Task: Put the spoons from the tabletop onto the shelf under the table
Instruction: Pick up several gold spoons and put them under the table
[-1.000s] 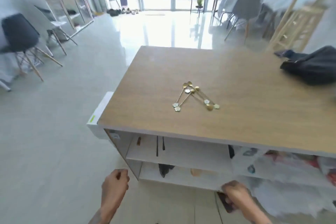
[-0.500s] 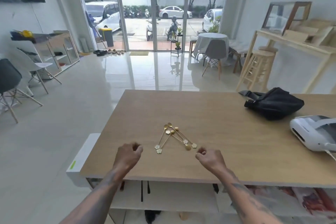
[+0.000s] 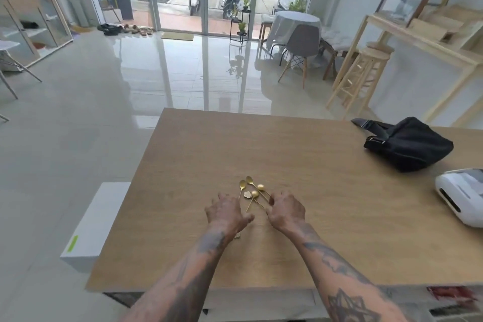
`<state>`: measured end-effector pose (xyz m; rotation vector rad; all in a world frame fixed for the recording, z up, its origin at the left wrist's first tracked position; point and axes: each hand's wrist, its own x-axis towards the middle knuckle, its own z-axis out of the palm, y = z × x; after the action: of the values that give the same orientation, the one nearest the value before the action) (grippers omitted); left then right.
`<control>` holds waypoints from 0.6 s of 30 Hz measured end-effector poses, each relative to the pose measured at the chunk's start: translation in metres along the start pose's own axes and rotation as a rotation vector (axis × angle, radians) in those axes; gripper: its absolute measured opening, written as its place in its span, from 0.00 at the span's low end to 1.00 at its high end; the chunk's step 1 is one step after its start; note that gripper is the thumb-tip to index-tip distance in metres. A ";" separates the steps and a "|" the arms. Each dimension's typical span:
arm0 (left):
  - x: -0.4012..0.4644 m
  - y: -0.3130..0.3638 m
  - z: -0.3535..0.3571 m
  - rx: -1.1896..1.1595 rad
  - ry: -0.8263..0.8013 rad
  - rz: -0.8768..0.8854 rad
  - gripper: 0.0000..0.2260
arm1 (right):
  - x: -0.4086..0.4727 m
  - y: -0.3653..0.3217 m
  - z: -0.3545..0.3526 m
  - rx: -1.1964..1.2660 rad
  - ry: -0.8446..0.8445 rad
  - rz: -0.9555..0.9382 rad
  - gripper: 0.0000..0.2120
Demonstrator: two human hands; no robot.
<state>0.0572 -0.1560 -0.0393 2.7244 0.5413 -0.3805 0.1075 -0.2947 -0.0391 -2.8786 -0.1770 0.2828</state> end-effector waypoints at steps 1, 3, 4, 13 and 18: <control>0.004 0.002 0.000 0.015 -0.022 -0.002 0.25 | 0.004 -0.001 0.002 -0.031 -0.006 -0.003 0.10; 0.012 0.005 -0.003 -0.005 -0.051 -0.007 0.19 | 0.009 -0.003 0.005 -0.077 -0.008 -0.006 0.11; 0.015 0.006 -0.004 -0.028 -0.060 -0.005 0.15 | 0.011 -0.003 0.007 -0.089 -0.008 -0.006 0.11; 0.005 -0.008 -0.009 -0.194 -0.090 0.053 0.15 | -0.008 -0.002 0.000 -0.117 -0.105 -0.027 0.13; -0.026 -0.014 -0.050 -0.327 0.038 0.071 0.12 | -0.030 -0.008 -0.042 0.171 -0.105 0.063 0.17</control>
<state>0.0378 -0.1340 0.0108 2.4314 0.4693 -0.2019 0.0864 -0.3010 0.0080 -2.7052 -0.0773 0.4393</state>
